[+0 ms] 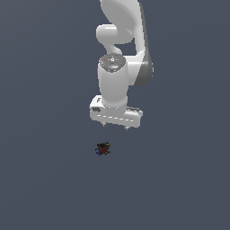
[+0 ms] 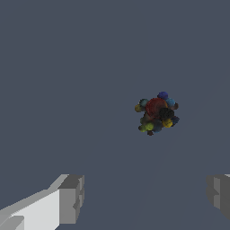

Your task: Pick up the object and move it to a goal position.

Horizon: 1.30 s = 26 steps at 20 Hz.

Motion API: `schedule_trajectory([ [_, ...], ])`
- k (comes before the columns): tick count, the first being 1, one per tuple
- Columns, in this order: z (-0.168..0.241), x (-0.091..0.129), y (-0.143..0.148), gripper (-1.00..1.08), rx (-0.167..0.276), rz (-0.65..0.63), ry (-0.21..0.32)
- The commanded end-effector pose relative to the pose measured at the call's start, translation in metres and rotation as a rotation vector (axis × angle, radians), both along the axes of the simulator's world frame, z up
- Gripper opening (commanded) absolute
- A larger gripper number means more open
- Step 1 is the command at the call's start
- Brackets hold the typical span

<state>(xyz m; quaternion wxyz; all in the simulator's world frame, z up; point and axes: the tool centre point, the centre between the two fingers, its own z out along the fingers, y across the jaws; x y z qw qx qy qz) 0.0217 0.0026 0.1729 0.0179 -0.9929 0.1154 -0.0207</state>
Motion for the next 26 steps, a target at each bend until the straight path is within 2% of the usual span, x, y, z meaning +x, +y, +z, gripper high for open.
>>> schedule_trajectory([
  [1,-0.005,0.002,-0.003,1.00,0.004,-0.070,0.006],
  [26,-0.065,0.026,-0.043,1.00,0.012,-0.831,0.053],
])
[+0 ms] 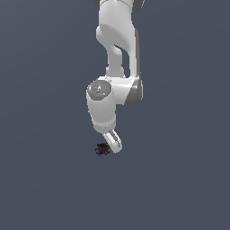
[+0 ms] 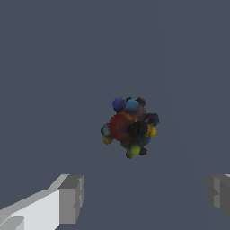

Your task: Pick up the object and move it to a goal position.

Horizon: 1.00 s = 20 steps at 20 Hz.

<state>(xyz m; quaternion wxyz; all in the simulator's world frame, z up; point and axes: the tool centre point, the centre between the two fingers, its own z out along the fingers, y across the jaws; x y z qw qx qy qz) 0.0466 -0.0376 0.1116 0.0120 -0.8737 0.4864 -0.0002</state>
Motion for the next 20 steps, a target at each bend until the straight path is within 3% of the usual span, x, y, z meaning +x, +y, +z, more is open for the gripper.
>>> schedule_trajectory([
  [1,-0.006,0.002,-0.004,1.00,-0.002,-0.077,0.004],
  [11,-0.025,0.008,-0.017,1.00,-0.013,-0.319,0.014],
  [20,-0.032,0.010,-0.022,1.00,-0.018,-0.408,0.016],
])
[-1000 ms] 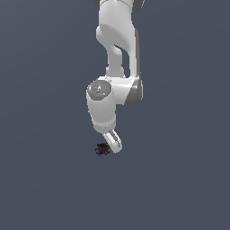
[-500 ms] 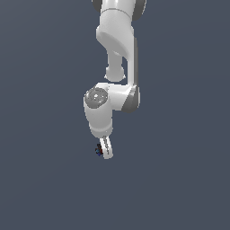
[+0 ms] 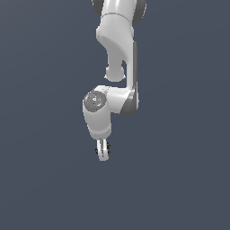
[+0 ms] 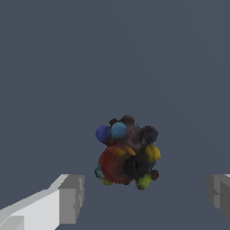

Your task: Pick up the object and move it to a goal position.

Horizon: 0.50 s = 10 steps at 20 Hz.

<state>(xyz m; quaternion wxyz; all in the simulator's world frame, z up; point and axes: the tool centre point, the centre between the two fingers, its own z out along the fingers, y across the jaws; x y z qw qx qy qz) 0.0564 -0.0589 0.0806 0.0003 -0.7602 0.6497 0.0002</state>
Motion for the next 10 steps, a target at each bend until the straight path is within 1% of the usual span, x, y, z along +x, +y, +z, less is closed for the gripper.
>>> schedule_trajectory([
  [1,-0.001,0.000,-0.001,1.00,-0.001,-0.012,0.000],
  [6,-0.004,0.000,0.000,1.00,0.000,-0.008,0.000],
  [10,-0.020,0.000,-0.001,1.00,0.000,-0.010,0.000],
])
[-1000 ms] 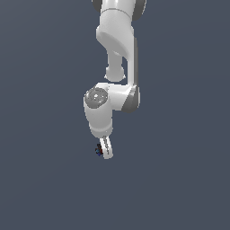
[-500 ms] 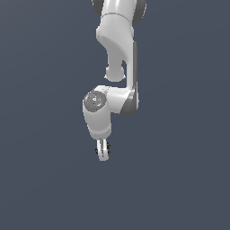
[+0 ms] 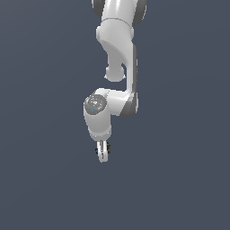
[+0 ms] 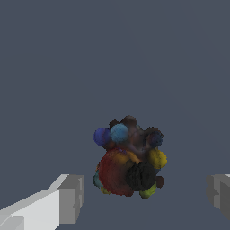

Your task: Pick up the object and move it to a goal position.

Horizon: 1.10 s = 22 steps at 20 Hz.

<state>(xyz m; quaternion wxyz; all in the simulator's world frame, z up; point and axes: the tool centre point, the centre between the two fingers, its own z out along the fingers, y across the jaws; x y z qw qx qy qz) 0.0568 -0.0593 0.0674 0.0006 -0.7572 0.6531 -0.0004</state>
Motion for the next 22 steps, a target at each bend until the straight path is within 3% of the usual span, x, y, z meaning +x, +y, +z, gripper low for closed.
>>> schedule_trajectory([
  [1,-0.013,-0.001,0.000,1.00,0.000,-0.002,0.002],
  [10,-0.038,0.000,0.000,1.00,0.000,-0.004,0.002],
  [11,-0.038,0.000,0.000,-1.00,0.000,-0.004,0.002],
  [22,-0.032,0.003,0.000,-1.00,0.000,-0.004,-0.007],
])
